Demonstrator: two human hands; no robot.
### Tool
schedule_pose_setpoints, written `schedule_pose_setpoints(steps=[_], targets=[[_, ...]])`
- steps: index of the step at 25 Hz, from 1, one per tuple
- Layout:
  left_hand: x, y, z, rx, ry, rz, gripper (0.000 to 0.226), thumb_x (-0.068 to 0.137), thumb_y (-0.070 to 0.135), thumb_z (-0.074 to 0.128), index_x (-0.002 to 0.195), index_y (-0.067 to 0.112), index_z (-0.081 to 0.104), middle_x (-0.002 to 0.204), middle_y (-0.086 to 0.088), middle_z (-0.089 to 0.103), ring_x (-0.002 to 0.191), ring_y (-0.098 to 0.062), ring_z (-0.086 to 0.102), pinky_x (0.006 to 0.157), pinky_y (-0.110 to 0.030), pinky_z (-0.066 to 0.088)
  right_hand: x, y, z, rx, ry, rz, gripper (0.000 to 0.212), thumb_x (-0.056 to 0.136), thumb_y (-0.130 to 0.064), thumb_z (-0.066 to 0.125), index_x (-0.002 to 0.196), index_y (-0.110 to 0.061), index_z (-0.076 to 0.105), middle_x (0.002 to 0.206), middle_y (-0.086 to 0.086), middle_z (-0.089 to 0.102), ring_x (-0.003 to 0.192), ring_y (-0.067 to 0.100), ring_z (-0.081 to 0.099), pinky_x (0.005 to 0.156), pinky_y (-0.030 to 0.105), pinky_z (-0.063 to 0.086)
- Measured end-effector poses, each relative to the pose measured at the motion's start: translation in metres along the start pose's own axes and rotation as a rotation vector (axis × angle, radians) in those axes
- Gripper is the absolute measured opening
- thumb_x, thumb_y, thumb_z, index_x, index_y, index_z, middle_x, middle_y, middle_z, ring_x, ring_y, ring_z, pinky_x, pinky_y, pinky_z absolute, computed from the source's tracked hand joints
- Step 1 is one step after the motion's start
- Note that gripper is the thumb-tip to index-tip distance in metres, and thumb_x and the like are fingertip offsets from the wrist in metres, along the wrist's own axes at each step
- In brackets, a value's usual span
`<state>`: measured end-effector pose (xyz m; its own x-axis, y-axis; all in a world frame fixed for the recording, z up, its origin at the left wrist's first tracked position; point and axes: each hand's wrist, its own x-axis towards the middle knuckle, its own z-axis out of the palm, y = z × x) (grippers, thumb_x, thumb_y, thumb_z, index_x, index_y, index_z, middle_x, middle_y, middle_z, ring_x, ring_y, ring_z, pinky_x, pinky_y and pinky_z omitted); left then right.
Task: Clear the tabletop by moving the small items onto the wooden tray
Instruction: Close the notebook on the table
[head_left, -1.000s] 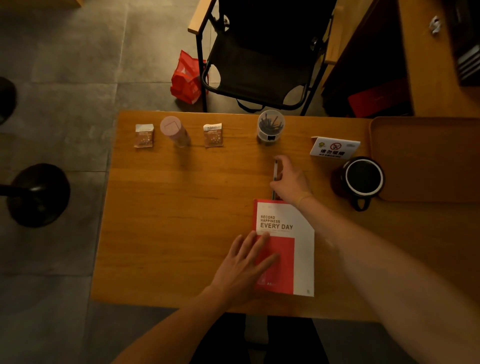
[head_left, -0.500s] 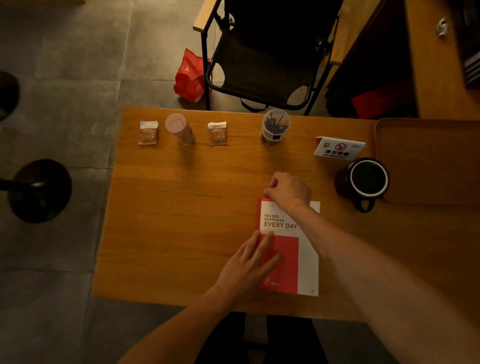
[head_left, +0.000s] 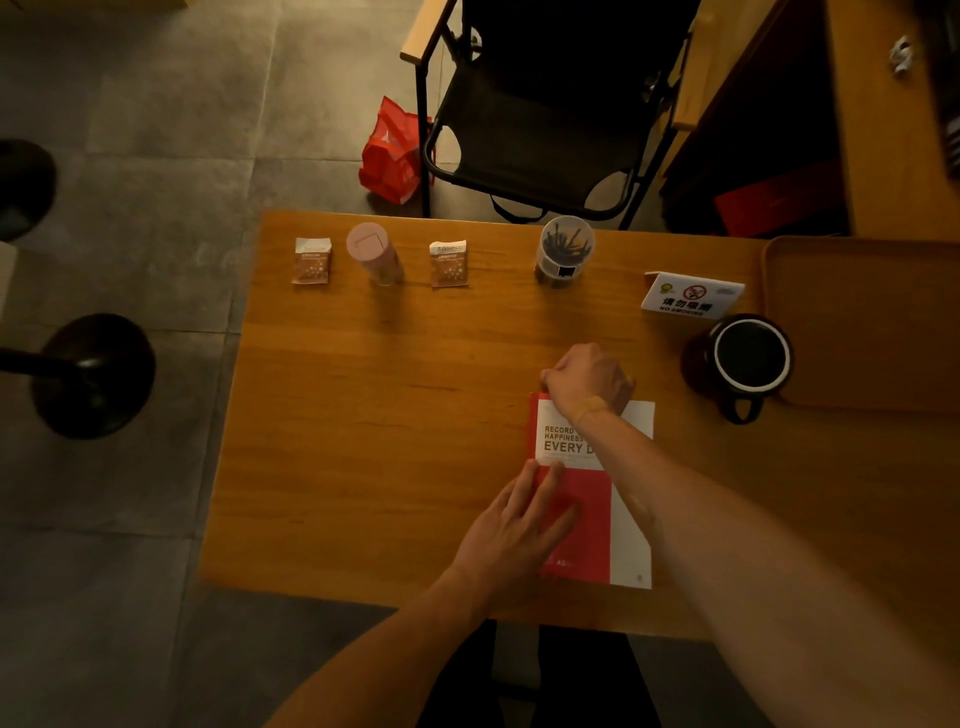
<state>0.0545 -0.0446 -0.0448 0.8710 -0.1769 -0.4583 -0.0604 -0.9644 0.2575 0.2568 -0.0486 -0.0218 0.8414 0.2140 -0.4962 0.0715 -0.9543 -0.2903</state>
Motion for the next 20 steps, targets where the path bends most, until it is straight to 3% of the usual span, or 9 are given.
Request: schedule_pose_setpoints(steps=[8,13,17,20], targets=[[0.005,0.001,0.003,0.017,-0.016,0.024,0.082,0.091,0.046,0.057,0.153,0.026,0.007,0.16,-0.018,-0.014,0.142,-0.045,-0.019,0.116,-0.057,0.003,-0.006,-0.015,0.004,0.01,0.022,0.067,0.012,0.093,-0.025,0.056,0.088,-0.016,0.062,0.076,0.005,0.061,0.071,0.023,0.054,0.09,0.042,0.038],[0.01,0.009,0.002,-0.009,0.02,0.031,0.08,0.094,0.041,0.051,0.154,0.019,0.003,0.162,-0.016,-0.007,0.145,-0.039,-0.019,0.117,-0.057,0.009,-0.017,-0.012,0.015,-0.034,0.054,0.029,0.015,0.094,-0.029,0.054,0.094,-0.018,0.063,0.088,0.002,0.056,0.107,0.026,0.049,0.088,0.043,0.032],[0.008,0.012,0.002,-0.009,0.031,0.024,0.082,0.093,0.043,0.049,0.154,0.019,-0.001,0.162,-0.016,-0.007,0.143,-0.039,-0.024,0.117,-0.056,-0.001,-0.02,-0.008,0.016,-0.11,0.078,0.008,0.019,0.094,-0.035,0.054,0.096,-0.019,0.064,0.105,0.005,0.061,0.114,0.027,0.043,0.088,0.044,0.033],[0.009,0.012,0.003,-0.038,-0.004,0.003,0.084,0.094,0.044,0.049,0.153,0.023,-0.007,0.161,-0.016,-0.013,0.143,-0.04,-0.023,0.117,-0.057,0.004,-0.02,-0.003,0.016,-0.134,0.063,0.021,0.024,0.093,-0.041,0.056,0.102,-0.021,0.065,0.116,0.004,0.059,0.118,0.029,0.041,0.091,0.045,0.035]])
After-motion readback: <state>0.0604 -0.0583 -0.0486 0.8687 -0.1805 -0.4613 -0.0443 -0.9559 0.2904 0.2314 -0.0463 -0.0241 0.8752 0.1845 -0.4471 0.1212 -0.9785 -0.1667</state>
